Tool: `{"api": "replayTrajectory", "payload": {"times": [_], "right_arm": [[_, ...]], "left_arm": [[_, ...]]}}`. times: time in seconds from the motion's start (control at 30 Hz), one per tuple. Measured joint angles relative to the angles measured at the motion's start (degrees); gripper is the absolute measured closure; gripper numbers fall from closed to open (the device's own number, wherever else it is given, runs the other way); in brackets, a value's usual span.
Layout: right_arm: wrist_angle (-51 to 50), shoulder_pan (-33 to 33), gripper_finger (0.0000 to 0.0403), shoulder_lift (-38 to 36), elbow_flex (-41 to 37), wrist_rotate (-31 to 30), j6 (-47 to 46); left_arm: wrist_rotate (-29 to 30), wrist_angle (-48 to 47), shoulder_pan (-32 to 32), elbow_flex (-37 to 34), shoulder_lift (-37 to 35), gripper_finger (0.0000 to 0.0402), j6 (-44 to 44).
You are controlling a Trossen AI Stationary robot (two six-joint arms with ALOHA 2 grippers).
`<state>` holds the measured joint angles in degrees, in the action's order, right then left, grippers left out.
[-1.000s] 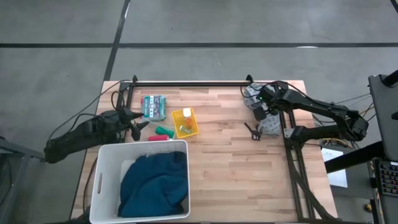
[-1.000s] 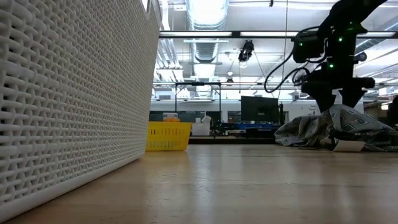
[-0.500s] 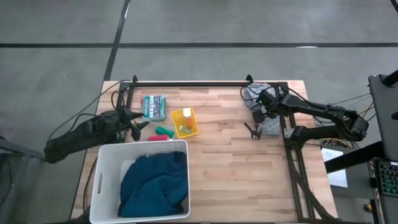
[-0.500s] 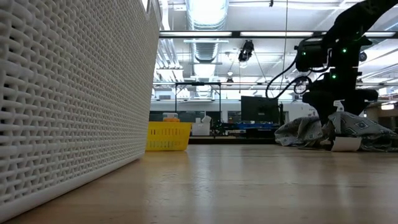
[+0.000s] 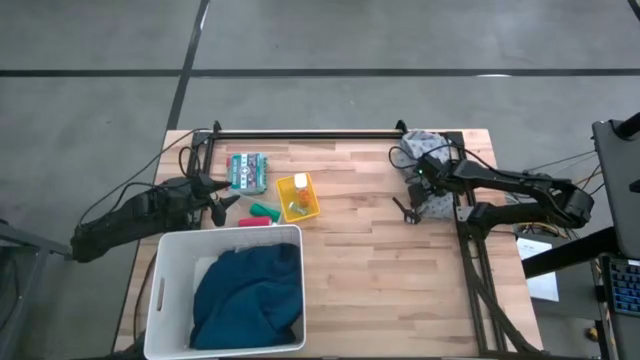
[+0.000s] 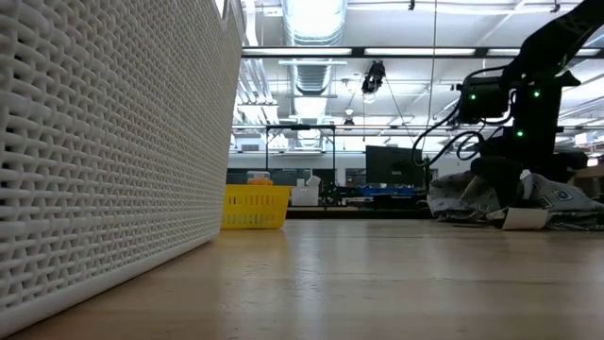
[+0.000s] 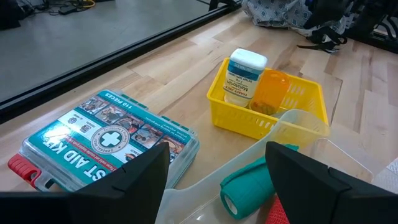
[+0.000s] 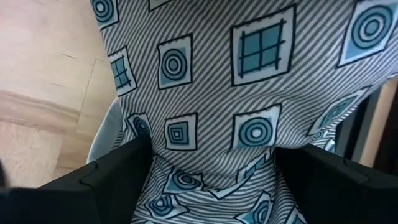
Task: Pick & place medical supplies in basket/bin
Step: Put the white patient gown into the white bin
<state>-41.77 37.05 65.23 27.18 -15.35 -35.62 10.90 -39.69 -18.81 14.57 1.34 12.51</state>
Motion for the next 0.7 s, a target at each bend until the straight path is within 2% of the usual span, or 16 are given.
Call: {"api": "replayTrajectory", "payload": {"times": [0.5, 0.7], "right_arm": [[1.9, 0.0, 0.0065, 0.0, -0.9, 0.4, 0.2], [1.8, 0.0, 0.0097, 0.0, -1.0, 0.4, 0.2]], "left_arm": [[0.0, 0.0, 0.0, 0.0, 0.0, 0.013, 0.0], [0.0, 0.0, 0.0, 0.0, 0.0, 0.013, 0.0]]}}
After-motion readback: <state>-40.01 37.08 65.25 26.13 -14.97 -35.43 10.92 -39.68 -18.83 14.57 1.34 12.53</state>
